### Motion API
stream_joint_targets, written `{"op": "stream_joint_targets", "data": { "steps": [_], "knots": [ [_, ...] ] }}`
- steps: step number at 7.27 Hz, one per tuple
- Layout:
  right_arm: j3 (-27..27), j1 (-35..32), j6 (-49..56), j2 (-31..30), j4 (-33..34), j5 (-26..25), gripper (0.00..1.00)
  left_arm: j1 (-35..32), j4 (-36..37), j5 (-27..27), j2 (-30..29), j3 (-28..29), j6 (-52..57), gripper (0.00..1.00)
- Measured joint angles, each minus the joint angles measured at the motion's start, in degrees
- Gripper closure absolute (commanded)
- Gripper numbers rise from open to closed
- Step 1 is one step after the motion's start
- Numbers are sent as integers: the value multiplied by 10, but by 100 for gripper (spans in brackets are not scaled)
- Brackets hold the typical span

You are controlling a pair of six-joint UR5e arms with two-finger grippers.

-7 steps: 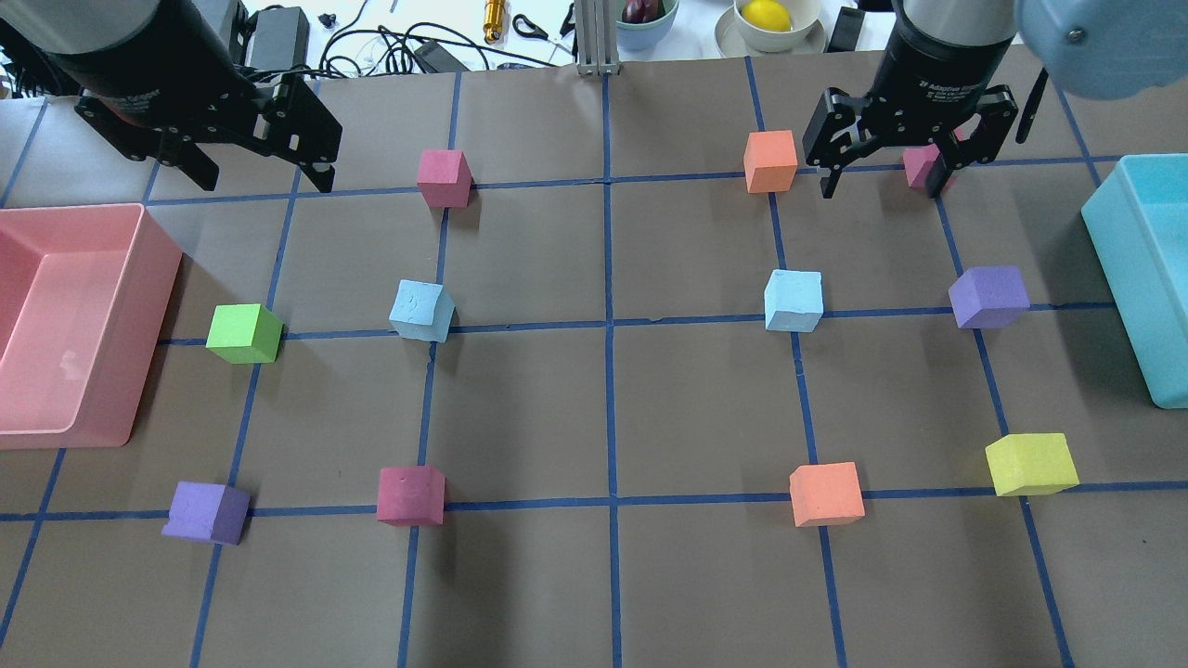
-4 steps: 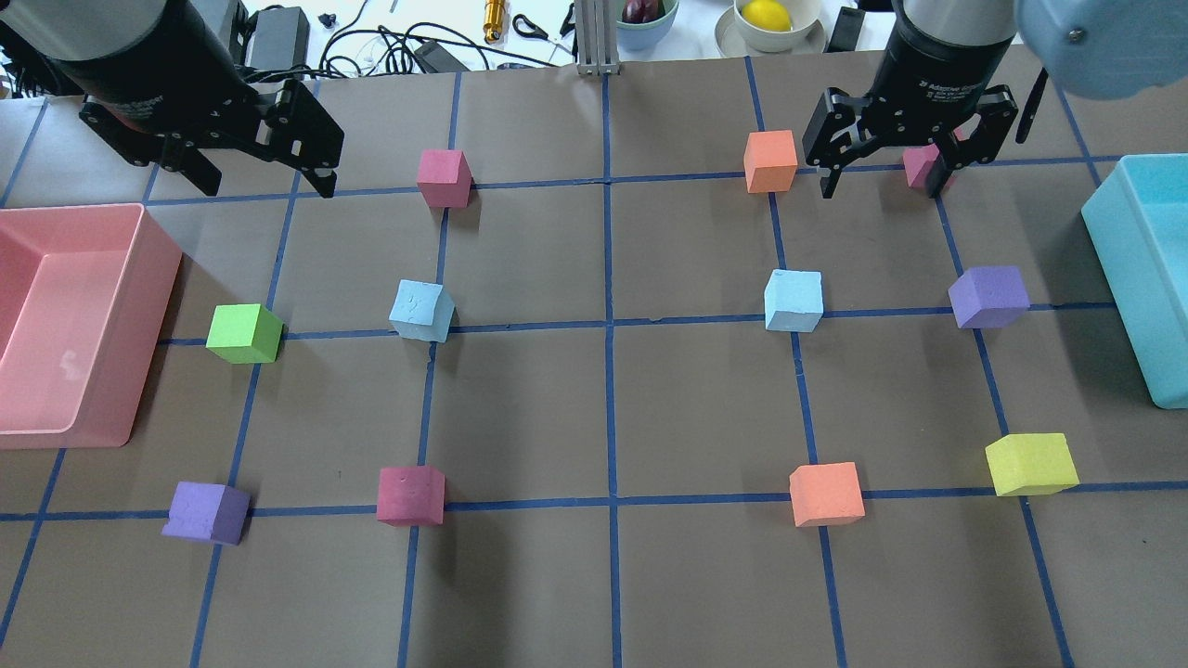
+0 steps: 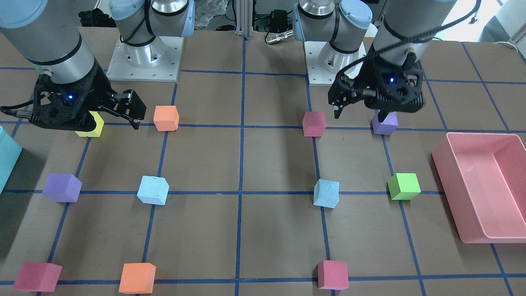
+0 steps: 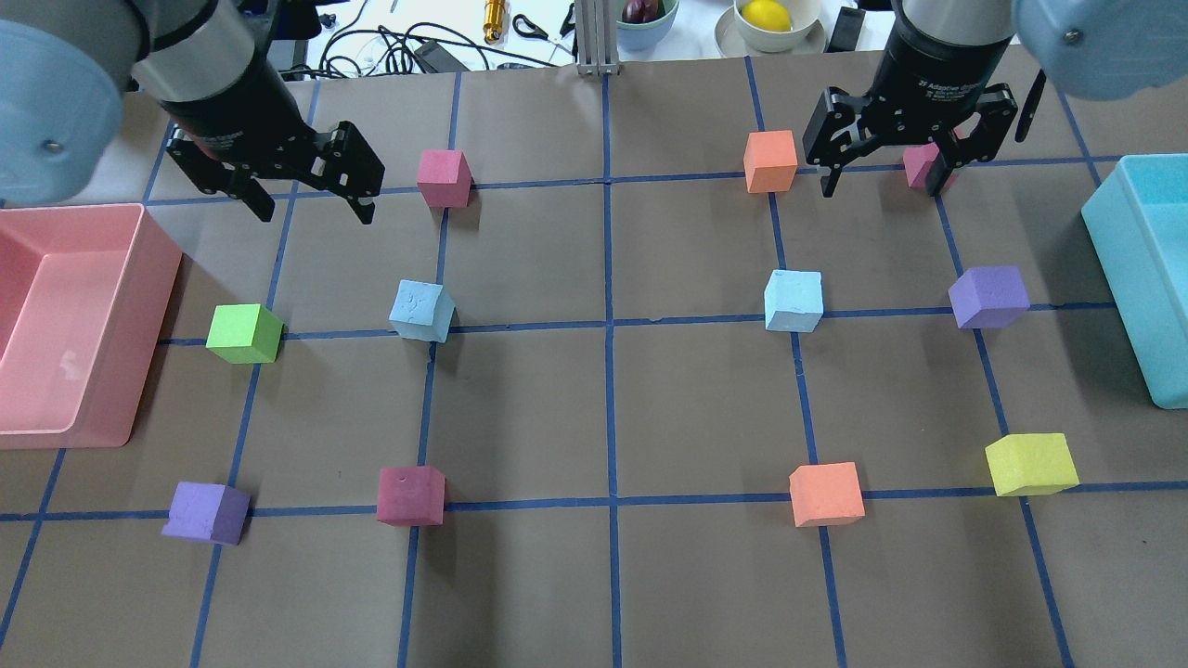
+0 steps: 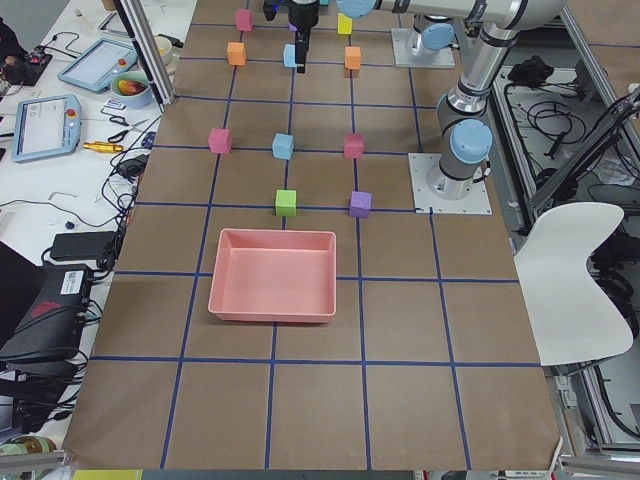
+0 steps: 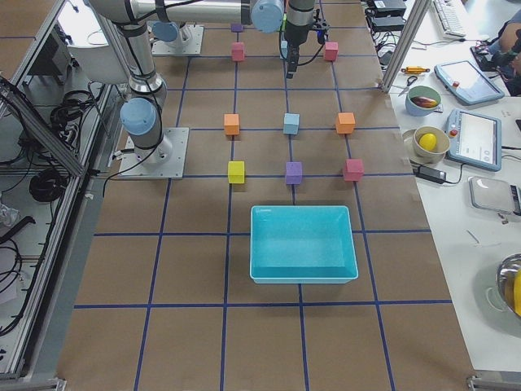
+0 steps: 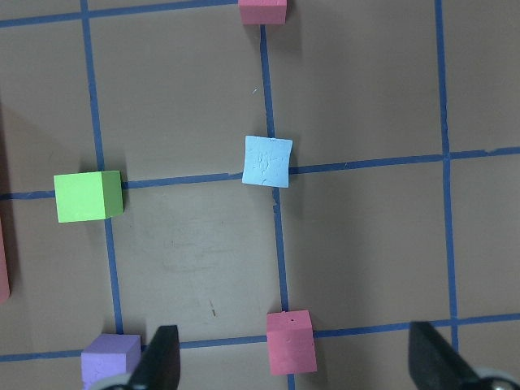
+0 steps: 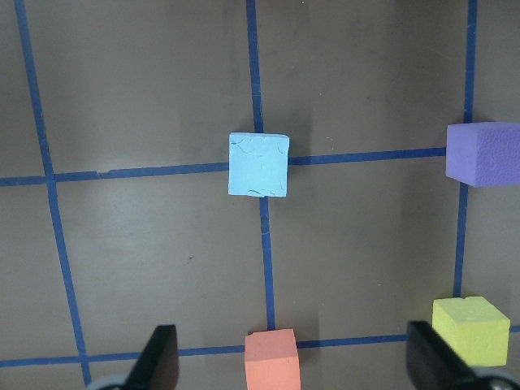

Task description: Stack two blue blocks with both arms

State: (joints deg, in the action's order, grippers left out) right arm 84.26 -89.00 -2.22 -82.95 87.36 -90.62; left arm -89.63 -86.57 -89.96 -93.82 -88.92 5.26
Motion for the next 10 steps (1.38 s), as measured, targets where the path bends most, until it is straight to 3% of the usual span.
{"op": "stream_joint_targets", "data": {
  "steps": [2,5,7,10],
  "knots": [
    [8,1,-1,27,9,1,0,1,53,-1,-65,-10,4,0],
    [57,1,2,97,124,1,0,1,131,0,-145,-36,2,0],
    [102,1,-2,132,188,2,0,1,201,-1,-170,-82,4,0],
    [121,1,-3,169,219,2,0,1,264,0,-189,-123,2,0]
  ]
}}
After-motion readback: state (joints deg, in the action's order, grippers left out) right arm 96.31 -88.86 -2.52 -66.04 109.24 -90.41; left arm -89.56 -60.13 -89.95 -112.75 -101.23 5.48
